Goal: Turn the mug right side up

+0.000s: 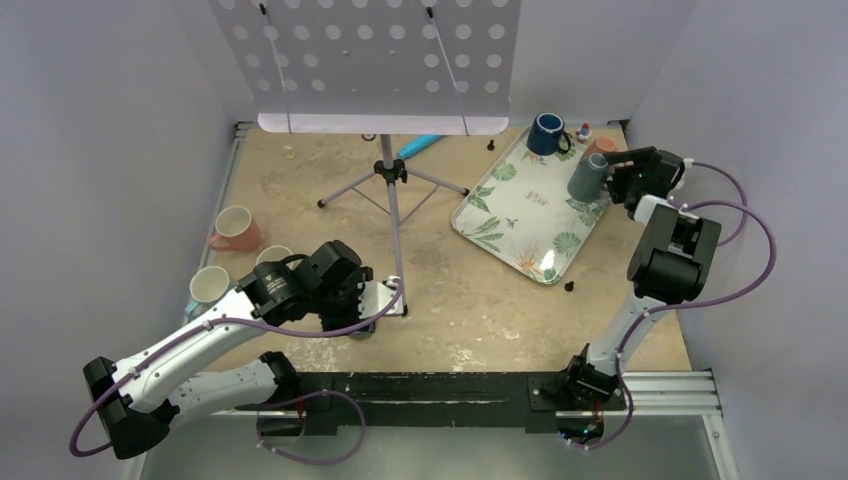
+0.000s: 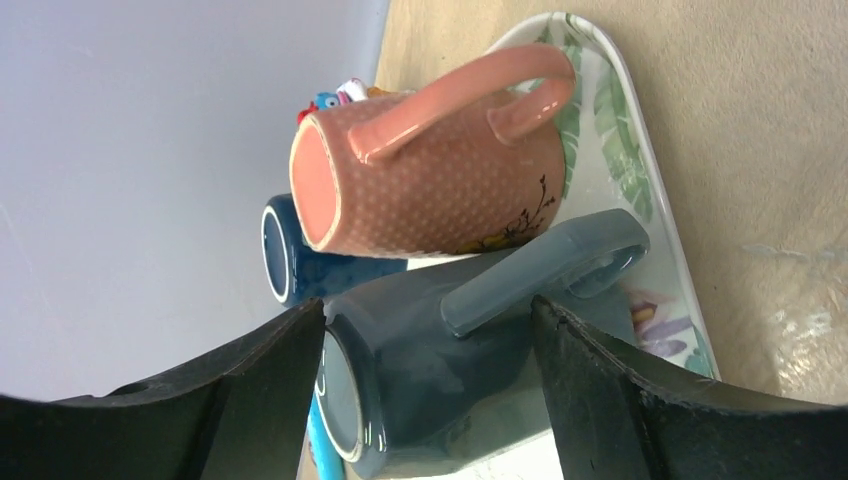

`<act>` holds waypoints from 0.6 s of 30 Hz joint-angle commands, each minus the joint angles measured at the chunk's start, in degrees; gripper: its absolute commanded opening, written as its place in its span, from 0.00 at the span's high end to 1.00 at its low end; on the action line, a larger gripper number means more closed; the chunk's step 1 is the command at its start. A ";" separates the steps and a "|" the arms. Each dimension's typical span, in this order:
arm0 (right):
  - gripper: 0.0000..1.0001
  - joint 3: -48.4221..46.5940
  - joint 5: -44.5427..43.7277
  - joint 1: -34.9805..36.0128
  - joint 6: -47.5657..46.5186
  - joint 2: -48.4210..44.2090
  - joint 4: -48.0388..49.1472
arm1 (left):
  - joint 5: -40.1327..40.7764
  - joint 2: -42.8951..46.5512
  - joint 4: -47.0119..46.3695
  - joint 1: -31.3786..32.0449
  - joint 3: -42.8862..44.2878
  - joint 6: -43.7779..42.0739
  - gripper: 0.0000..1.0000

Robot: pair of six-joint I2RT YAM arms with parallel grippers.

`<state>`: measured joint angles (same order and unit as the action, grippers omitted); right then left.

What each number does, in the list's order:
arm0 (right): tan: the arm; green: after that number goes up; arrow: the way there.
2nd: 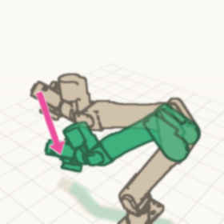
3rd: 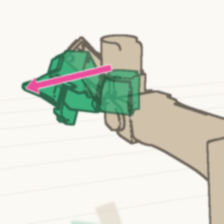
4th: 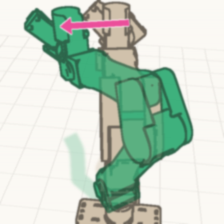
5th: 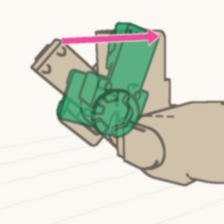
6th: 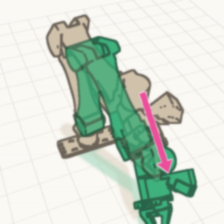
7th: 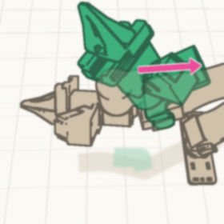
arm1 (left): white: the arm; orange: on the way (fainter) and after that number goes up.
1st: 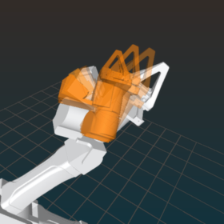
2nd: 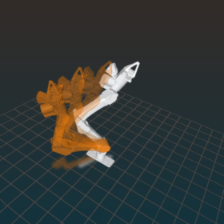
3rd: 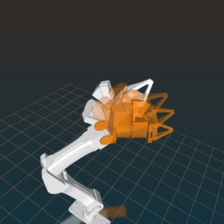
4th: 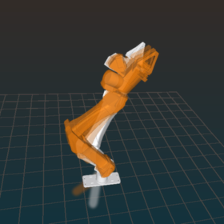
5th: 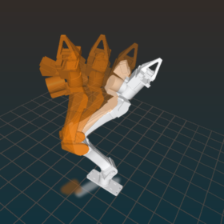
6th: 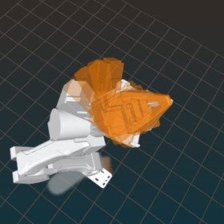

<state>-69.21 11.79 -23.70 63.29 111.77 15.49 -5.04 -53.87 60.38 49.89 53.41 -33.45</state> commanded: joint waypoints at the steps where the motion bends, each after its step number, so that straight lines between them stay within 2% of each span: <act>1: 0.24 -2.42 0.14 -0.66 0.49 2.66 -1.86 | 0.19 1.02 -1.96 -0.27 0.09 0.72 0.29; 4: 0.26 -4.25 2.08 -0.62 -0.38 4.42 -2.22 | 0.20 1.10 -2.02 -0.30 -0.04 0.54 0.29; 7: 0.32 -5.04 3.74 -0.59 -3.31 5.08 -2.61 | 0.21 1.05 -2.11 -0.31 -0.05 0.45 0.29; 13: 0.37 -1.86 6.74 0.18 -10.39 1.54 -1.92 | 0.47 1.56 -2.18 -0.32 -0.06 0.09 0.29; 18: 0.38 -1.46 10.65 2.89 -17.12 0.93 -5.04 | 0.63 2.18 -2.15 -0.30 0.35 -0.32 0.29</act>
<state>-71.66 16.95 -23.22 54.98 114.30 14.74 -4.67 -52.93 60.01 49.89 53.41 -33.63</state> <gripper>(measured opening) 0.623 0.706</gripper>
